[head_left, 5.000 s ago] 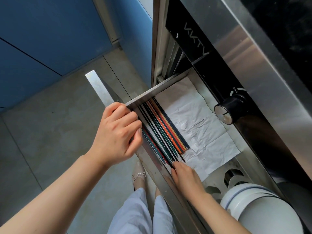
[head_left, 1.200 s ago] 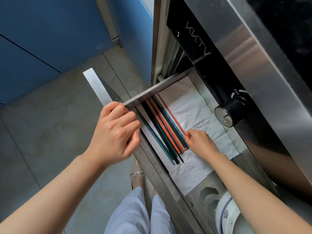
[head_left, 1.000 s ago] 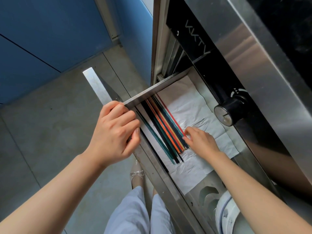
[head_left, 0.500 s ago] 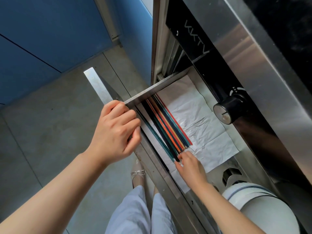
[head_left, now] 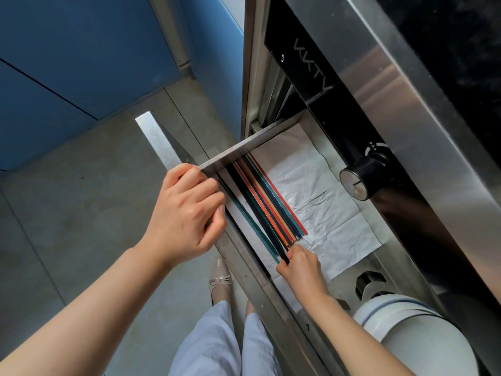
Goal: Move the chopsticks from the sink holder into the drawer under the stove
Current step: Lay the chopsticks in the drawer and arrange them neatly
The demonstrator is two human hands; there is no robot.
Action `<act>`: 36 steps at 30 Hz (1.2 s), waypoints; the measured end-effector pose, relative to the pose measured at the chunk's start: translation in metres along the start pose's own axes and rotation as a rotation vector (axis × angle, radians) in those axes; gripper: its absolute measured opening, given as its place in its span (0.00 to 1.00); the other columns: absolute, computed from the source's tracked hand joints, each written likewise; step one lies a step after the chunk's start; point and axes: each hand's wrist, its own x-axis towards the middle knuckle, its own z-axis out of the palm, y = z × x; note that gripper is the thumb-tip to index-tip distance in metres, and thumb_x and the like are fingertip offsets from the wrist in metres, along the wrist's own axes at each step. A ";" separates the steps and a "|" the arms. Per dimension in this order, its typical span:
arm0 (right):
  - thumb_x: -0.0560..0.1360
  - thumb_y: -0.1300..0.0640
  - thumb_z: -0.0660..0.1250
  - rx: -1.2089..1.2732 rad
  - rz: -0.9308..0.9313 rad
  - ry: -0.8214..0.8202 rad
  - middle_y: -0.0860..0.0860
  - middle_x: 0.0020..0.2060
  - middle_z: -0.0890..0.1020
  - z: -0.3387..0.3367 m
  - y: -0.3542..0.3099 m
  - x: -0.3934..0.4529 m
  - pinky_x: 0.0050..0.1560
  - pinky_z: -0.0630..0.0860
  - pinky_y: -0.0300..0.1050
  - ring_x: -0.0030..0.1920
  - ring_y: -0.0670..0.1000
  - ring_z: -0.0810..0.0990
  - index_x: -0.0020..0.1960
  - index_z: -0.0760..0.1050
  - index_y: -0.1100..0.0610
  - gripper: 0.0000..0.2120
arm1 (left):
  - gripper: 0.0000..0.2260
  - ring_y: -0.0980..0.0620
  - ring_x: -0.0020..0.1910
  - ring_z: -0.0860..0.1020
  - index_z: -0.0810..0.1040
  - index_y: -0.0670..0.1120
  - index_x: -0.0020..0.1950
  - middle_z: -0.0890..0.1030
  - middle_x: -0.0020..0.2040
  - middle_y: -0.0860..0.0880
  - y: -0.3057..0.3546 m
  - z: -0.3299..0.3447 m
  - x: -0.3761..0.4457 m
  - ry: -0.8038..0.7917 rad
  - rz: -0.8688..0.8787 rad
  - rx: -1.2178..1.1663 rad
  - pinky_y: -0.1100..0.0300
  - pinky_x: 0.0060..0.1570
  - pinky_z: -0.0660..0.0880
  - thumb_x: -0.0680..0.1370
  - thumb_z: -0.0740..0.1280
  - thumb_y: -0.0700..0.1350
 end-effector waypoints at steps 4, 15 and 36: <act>0.74 0.59 0.68 0.070 -0.050 0.017 0.52 0.40 0.75 -0.005 0.007 -0.009 0.39 0.78 0.41 0.39 0.49 0.76 0.49 0.73 0.60 0.06 | 0.19 0.45 0.36 0.69 0.73 0.44 0.33 0.71 0.33 0.48 0.000 0.000 0.000 -0.001 0.001 -0.001 0.51 0.56 0.68 0.80 0.51 0.46; 0.75 0.55 0.68 0.056 -0.021 -0.093 0.51 0.40 0.77 0.012 0.012 -0.012 0.40 0.78 0.42 0.40 0.49 0.77 0.47 0.72 0.56 0.07 | 0.19 0.45 0.36 0.69 0.73 0.43 0.33 0.70 0.32 0.48 0.000 0.000 0.001 0.017 -0.003 -0.007 0.51 0.56 0.68 0.80 0.51 0.45; 0.76 0.49 0.67 -0.006 -0.078 -0.046 0.47 0.37 0.77 0.010 0.001 -0.001 0.39 0.77 0.40 0.37 0.46 0.76 0.46 0.74 0.53 0.08 | 0.19 0.44 0.36 0.70 0.72 0.43 0.33 0.71 0.32 0.48 0.000 0.002 0.000 0.025 0.003 0.000 0.50 0.56 0.68 0.80 0.51 0.46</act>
